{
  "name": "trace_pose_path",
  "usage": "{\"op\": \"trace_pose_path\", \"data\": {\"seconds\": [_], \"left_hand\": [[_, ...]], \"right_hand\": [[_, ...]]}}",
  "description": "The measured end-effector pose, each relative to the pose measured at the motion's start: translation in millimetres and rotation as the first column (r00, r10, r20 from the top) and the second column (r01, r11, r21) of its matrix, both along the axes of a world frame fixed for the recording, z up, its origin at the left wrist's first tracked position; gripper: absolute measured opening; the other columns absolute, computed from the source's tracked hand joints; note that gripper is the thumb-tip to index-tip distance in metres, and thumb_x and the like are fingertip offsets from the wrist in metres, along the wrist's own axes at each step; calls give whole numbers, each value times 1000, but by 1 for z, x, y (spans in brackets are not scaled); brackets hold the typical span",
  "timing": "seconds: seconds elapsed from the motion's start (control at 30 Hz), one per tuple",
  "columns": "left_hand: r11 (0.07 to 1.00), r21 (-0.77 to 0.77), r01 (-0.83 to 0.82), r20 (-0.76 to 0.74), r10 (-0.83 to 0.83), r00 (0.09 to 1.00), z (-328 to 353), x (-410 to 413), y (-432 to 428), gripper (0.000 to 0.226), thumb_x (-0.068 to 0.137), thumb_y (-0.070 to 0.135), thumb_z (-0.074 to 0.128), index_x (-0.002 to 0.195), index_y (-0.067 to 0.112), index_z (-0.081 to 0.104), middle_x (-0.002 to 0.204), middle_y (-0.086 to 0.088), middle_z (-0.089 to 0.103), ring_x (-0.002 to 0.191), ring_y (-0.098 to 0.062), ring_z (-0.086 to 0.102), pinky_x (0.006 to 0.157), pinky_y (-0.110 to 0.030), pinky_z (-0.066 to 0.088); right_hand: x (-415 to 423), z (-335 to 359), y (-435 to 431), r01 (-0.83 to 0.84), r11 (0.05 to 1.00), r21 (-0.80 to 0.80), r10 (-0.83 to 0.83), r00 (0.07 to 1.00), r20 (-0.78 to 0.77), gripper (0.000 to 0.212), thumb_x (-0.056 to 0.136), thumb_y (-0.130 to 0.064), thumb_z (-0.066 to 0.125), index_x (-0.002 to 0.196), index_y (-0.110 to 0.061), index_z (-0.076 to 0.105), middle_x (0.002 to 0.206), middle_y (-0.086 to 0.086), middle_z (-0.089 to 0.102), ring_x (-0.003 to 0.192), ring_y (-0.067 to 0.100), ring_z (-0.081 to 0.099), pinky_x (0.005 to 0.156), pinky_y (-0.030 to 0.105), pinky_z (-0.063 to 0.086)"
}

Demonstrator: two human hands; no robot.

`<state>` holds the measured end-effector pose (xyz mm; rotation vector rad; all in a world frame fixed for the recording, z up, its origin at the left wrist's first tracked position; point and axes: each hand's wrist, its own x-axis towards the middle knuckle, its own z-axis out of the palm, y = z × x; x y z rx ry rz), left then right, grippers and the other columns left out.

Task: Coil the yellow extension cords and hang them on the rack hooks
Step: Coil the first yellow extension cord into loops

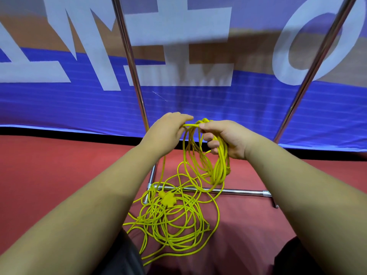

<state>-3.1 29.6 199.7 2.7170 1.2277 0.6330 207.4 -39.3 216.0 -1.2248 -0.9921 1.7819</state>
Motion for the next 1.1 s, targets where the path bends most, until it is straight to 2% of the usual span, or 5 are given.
{"op": "trace_pose_path", "data": {"seconds": [0.27, 0.43, 0.77, 0.9, 1.1], "left_hand": [[910, -285, -301, -221, 243, 944, -32, -31, 19, 6, 98, 24, 59, 100, 24, 65, 93, 1, 69, 90, -25, 65, 78, -43, 56], [778, -567, -271, -135, 237, 962, -44, -48, 23, 31, 104, 37, 60, 89, 12, 71, 82, -5, 75, 79, -21, 73, 71, -31, 54], [943, -329, -47, 62, 71, 996, -6, -22, 13, 8, 109, 39, 43, 106, 31, 44, 78, -6, 55, 66, -21, 49, 61, -39, 43], [965, -261, 13, 83, 8, 997, -4, -13, 10, 11, 110, 30, 42, 103, 30, 50, 80, 6, 51, 73, -19, 50, 66, -38, 43], [958, -256, -130, 211, 187, 960, -12, -14, 17, 12, 110, 33, 41, 103, 29, 51, 72, 2, 51, 64, -20, 45, 59, -37, 40]], "right_hand": [[6, 3, 4, 134, 991, -26, -134, 991, -22, 16, 102, -24, 60, 88, -20, 54, 60, -8, 36, 39, 6, 27, 43, 22, 26], [9, 0, 5, 149, 989, -1, -149, 988, 33, 14, 102, -25, 60, 90, -19, 57, 61, -7, 38, 41, 8, 29, 44, 24, 29], [25, -9, 7, 200, 980, 4, -199, 973, 115, 44, 94, -60, 68, 87, -16, 66, 70, -1, 60, 54, 15, 55, 53, 28, 51], [27, -6, 7, 177, 984, 2, -177, 983, 48, 31, 99, -48, 69, 85, -20, 65, 69, -2, 53, 50, 11, 46, 49, 26, 43], [14, -6, 6, -25, 999, -45, 29, 996, 79, 25, 97, -42, 69, 89, -19, 66, 69, -2, 55, 52, 9, 51, 53, 24, 46]]}}
